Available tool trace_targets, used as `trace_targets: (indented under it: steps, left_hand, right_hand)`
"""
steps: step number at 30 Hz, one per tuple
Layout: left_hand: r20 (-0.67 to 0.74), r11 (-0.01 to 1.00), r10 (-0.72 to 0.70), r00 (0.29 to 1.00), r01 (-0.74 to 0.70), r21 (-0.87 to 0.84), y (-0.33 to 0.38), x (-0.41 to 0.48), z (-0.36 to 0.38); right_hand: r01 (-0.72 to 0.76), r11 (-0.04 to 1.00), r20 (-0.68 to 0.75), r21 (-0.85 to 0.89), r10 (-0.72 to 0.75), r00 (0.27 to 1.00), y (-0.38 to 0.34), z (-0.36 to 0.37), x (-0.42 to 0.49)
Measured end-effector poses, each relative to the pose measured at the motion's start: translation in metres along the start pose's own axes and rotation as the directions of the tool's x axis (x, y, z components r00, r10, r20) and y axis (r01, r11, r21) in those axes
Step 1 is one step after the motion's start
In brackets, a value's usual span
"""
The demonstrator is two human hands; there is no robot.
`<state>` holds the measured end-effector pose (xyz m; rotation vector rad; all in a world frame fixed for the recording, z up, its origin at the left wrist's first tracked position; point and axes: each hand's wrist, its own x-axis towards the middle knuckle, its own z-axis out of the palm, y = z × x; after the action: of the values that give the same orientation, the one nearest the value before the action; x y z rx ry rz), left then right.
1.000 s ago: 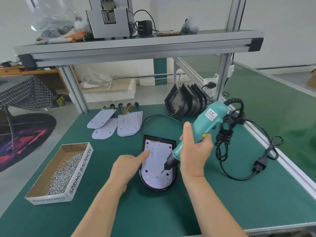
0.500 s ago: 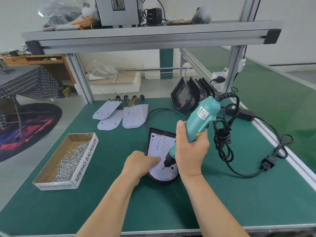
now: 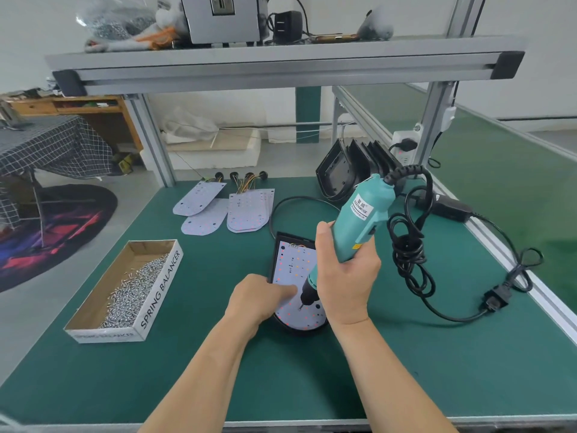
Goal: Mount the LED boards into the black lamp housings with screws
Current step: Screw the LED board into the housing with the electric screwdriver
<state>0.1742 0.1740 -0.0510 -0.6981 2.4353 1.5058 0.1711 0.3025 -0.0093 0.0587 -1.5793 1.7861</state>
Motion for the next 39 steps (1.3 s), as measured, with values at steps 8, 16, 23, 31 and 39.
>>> trace_targets:
  steps: [8, 16, 23, 31, 39]
  left_hand:
    - [-0.071, 0.998, 0.019, 0.997, -0.015, 0.067, -0.002, 0.002, 0.003]
    - [-0.062, 0.998, -0.011, 0.998, 0.015, 0.064, 0.002, -0.005, 0.001]
    - [0.044, 0.999, -0.001, 0.999, -0.001, 0.046, 0.009, -0.017, -0.009]
    - [0.085, 0.706, -0.062, 0.994, 0.104, -0.701, 0.009, -0.017, -0.052]
    - [0.158, 0.558, 0.104, 0.982, 0.074, -0.827, 0.019, -0.031, -0.058]
  right_hand:
    - [-0.008, 0.999, 0.091, -0.048, 0.012, 0.996, -0.004, 0.006, 0.0]
    - [-0.069, 0.997, 0.071, -0.041, 0.071, 0.995, -0.002, 0.003, 0.001]
    - [-0.094, 0.994, -0.073, 0.056, 0.098, 0.993, -0.019, -0.01, 0.019]
    - [-0.389, 0.901, -0.18, 0.193, 0.422, 0.889, -0.011, -0.028, 0.034]
    - [-0.332, 0.901, -0.217, 0.278, 0.395, 0.893, -0.028, -0.019, 0.038]
